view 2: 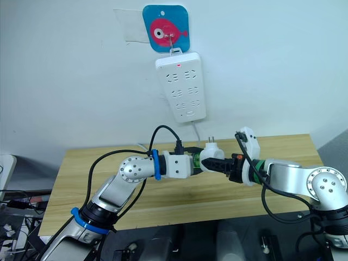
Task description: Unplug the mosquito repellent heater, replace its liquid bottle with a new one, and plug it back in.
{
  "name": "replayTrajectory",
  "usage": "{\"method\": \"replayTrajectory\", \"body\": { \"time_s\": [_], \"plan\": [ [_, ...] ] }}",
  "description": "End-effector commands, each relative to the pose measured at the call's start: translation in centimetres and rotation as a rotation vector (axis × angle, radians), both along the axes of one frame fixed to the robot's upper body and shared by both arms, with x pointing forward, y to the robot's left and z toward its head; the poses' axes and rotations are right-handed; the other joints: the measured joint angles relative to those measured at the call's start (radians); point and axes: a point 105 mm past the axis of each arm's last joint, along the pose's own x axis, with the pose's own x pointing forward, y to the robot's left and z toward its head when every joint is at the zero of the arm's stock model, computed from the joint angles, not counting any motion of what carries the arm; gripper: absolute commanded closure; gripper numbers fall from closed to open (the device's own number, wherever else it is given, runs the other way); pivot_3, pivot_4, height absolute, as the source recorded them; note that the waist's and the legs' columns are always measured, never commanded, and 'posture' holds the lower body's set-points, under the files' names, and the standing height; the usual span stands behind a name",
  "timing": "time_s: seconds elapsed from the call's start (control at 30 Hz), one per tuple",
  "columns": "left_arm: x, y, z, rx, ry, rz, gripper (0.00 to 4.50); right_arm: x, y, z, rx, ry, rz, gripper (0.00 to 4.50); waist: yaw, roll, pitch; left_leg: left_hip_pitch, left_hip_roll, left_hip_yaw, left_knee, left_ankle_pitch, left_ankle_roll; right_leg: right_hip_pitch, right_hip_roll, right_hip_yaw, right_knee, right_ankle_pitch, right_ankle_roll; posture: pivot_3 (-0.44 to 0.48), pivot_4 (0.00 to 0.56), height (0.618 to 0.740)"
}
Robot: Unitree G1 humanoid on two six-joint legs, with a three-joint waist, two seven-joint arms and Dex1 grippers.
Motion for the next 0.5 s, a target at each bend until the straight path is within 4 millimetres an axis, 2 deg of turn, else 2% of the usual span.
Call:
{"method": "replayTrajectory", "body": {
  "time_s": [0.03, 0.1, 0.23, 0.33, 0.5],
  "plan": [
    [-0.2, -0.2, 0.6, -0.014, -0.019, -0.002, 2.25, -0.7, 0.7, 0.9, 0.007, -0.037, 0.028, 1.50, 0.000, 0.000, 0.000, 0.000, 0.000, 0.000, 0.000, 0.000, 0.000, 0.000, 0.000, 0.000, 0.000, 0.000, 0.000, -0.120, 0.267, 0.740],
    [-0.1, -0.2, 0.6, -0.038, 0.001, 0.008, 2.25, -0.7, 0.9, 1.2, 0.023, -0.049, 0.027, 1.50, 0.000, 0.000, 0.000, 0.000, 0.000, 0.000, 0.000, 0.000, 0.000, 0.000, 0.000, 0.000, 0.000, 0.000, 0.000, -0.119, 0.262, 0.740],
    [0.0, -0.4, 1.5, -0.183, 0.047, 0.035, 2.25, -0.7, 0.8, 2.1, 0.039, -0.121, 0.008, 0.12, 0.000, 0.000, 0.000, 0.000, 0.000, 0.000, 0.000, 0.000, 0.000, 0.000, 0.000, 0.000, 0.000, 0.000, 0.000, -0.121, 0.258, 0.740],
    [-0.4, -0.4, 1.3, -0.220, 0.082, 0.015, 2.25, -1.1, 0.1, 2.6, -0.022, -0.236, 0.013, 0.02, 0.001, 0.000, 0.000, 0.000, 0.000, 0.000, 0.000, 0.000, 0.000, 0.000, 0.000, 0.000, 0.000, 0.000, 0.000, -0.131, 0.255, 0.740],
    [-0.5, -0.6, 2.3, -0.419, 0.233, 0.026, 2.25, -1.9, -0.4, 3.4, -0.016, -0.411, -0.055, 0.02, 0.001, 0.000, -0.002, 0.000, 0.000, 0.000, 0.001, 0.000, 0.000, 0.000, 0.001, 0.000, 0.000, 0.000, 0.000, -0.150, 0.246, 0.740]
  ]
}}
